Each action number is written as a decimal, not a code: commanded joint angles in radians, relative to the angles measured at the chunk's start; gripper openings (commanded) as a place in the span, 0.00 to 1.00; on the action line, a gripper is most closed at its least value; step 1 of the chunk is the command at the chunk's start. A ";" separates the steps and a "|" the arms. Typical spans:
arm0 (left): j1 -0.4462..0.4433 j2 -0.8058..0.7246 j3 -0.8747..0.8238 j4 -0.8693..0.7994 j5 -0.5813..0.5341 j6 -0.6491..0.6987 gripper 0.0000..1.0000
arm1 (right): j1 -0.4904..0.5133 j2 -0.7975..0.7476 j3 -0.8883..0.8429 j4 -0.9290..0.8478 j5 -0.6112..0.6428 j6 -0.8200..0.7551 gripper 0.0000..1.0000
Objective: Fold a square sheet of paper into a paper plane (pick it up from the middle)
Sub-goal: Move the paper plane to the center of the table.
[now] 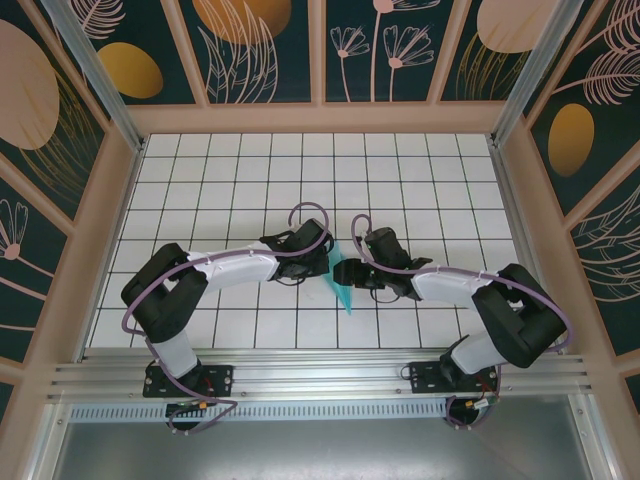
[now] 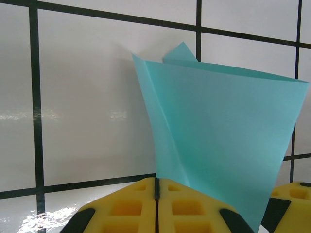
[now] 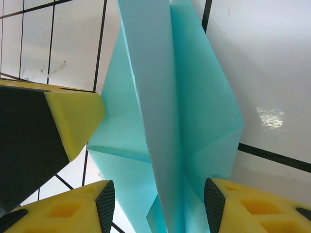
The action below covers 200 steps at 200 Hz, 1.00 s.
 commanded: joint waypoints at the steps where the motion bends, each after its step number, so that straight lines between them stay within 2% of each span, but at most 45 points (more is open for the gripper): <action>1: -0.002 -0.015 -0.001 0.016 0.009 0.018 0.09 | 0.012 -0.011 0.016 -0.013 0.018 -0.005 0.55; 61: -0.002 -0.008 0.002 0.015 0.012 0.021 0.10 | 0.010 -0.022 0.040 -0.023 0.069 -0.014 0.55; 132: -0.002 -0.011 0.003 0.010 0.008 0.025 0.09 | 0.015 0.021 0.044 -0.025 0.024 -0.017 0.54; 200: -0.002 -0.006 0.006 0.013 0.011 0.026 0.10 | 0.030 0.016 0.019 -0.046 0.028 -0.005 0.47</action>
